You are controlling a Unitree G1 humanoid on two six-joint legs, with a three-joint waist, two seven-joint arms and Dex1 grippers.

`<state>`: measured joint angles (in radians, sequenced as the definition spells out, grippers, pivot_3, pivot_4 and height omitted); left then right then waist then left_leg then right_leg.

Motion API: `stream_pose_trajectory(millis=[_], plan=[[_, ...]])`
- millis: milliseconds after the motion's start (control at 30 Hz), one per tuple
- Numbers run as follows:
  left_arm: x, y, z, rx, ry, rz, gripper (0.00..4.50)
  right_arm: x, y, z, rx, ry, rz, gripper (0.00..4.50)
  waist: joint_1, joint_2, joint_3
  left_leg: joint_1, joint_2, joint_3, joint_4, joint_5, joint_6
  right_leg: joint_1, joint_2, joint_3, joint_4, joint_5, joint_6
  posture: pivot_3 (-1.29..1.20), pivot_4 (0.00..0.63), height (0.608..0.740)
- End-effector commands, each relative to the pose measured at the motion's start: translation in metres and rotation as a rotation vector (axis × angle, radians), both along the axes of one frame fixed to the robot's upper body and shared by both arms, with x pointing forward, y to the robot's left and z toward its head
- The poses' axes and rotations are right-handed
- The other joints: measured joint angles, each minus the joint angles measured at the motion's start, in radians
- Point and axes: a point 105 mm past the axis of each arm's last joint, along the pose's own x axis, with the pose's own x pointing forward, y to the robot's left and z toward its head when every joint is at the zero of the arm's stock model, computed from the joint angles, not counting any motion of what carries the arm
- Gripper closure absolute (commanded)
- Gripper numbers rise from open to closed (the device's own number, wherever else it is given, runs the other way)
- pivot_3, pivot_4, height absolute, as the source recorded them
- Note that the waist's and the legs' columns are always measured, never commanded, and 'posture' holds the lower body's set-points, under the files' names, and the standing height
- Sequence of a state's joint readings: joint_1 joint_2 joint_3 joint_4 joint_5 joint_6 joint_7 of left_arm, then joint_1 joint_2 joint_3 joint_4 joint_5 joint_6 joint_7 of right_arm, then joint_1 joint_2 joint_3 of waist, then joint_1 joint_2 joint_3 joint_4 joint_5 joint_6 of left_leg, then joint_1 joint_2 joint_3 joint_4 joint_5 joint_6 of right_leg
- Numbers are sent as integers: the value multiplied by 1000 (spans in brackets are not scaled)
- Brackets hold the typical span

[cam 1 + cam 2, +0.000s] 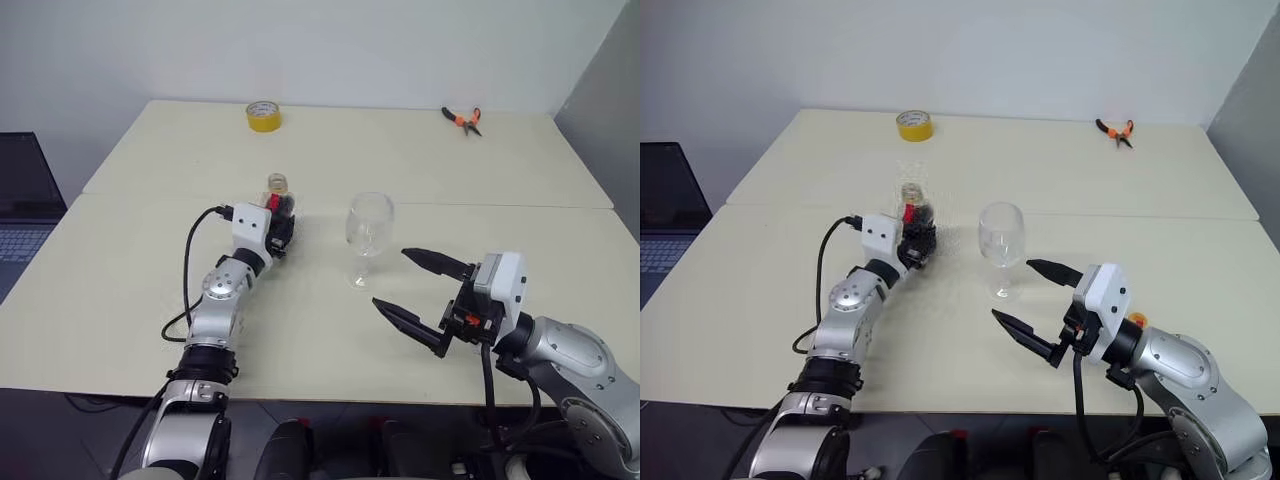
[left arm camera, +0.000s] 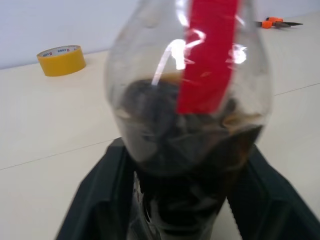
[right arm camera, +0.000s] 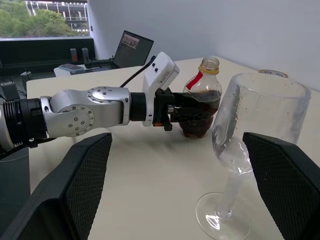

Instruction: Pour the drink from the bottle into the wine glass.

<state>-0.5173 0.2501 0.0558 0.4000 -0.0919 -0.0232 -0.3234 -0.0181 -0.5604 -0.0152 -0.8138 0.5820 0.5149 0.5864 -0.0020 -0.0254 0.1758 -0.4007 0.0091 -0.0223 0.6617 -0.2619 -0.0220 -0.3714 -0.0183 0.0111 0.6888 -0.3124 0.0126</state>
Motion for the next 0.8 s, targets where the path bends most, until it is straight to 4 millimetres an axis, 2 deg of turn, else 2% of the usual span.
stream_pose_trajectory(millis=[33,67,133,333,500,600,800], plan=[[1,-4,14,-9,-50,-20,3174,-6,4,10,15,-43,21,0,0,0,0,0,0,0,0,0,0,0,0,0,0,0,0,0,150,740],[1,-4,14,-11,-51,-21,3442,-6,4,10,15,-44,20,0,0,0,0,0,0,0,0,0,0,0,0,0,0,0,0,0,150,740],[0,-3,16,-14,-53,-24,3654,-7,4,10,15,-44,19,0,0,0,0,0,0,0,0,0,0,0,0,0,0,0,0,0,150,740],[-3,-5,24,-19,-77,-45,3760,-6,4,12,20,-51,11,0,0,0,0,0,0,0,0,0,0,0,0,0,0,0,0,0,150,740],[-12,-27,57,20,-177,-160,3761,-4,2,20,50,-70,-18,0,0,-1,1,-1,0,0,0,0,0,0,0,0,0,0,0,0,150,740],[-17,-38,69,60,-211,-224,3762,-4,1,22,69,-71,-31,0,0,-1,1,-1,0,0,0,0,0,0,0,0,0,0,0,0,150,740],[-19,-54,91,301,-335,-337,3769,6,-4,29,81,-77,-109,0,0,-1,1,-1,0,0,0,0,0,-1,0,0,1,0,0,0,150,740]])
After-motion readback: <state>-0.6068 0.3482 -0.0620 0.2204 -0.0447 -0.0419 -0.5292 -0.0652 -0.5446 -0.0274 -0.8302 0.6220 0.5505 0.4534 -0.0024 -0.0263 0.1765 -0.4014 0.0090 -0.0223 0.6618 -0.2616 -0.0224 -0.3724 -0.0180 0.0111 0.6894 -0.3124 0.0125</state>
